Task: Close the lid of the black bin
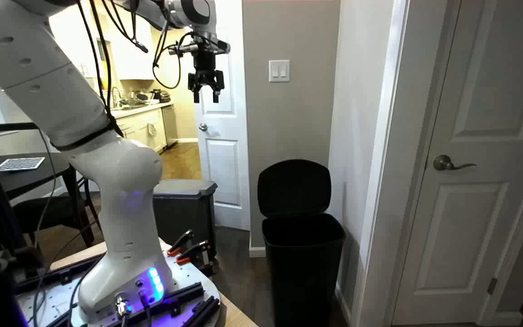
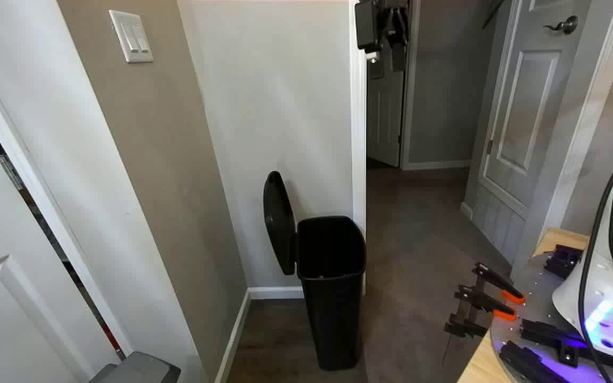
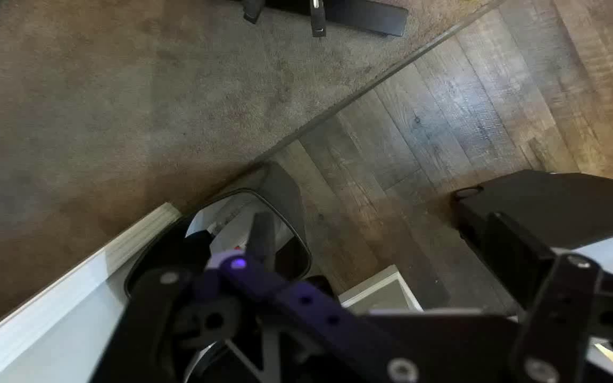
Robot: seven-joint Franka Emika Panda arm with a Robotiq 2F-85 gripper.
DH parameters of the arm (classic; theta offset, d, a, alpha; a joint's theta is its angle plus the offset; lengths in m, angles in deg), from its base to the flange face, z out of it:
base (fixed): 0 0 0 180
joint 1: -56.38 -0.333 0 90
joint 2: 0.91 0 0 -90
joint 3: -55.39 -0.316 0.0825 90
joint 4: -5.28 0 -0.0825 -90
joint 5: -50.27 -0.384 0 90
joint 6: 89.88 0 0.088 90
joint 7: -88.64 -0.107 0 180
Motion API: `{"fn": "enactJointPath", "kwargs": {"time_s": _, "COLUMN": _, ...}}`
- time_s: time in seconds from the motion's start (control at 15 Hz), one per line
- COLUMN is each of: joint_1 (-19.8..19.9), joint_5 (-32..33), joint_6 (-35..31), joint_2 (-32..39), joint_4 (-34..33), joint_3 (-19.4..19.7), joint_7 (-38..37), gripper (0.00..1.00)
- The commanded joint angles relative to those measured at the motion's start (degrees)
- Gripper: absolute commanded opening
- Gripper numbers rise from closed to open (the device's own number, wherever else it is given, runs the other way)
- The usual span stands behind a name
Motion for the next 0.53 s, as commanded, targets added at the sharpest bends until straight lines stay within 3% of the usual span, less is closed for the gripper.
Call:
{"fn": "enactJointPath", "kwargs": {"time_s": 0.0, "joint_1": -0.4, "joint_5": 0.1, "joint_6": 0.1, "joint_2": 0.1, "joint_4": -0.1, "joint_3": 0.3, "joint_7": -0.2, "gripper": 1.0}}
{"fn": "enactJointPath", "kwargs": {"time_s": 0.47, "joint_1": -0.2, "joint_5": 0.8, "joint_6": 0.4, "joint_2": 2.8, "joint_4": -1.4, "joint_3": 0.3, "joint_7": 0.5, "gripper": 1.0}}
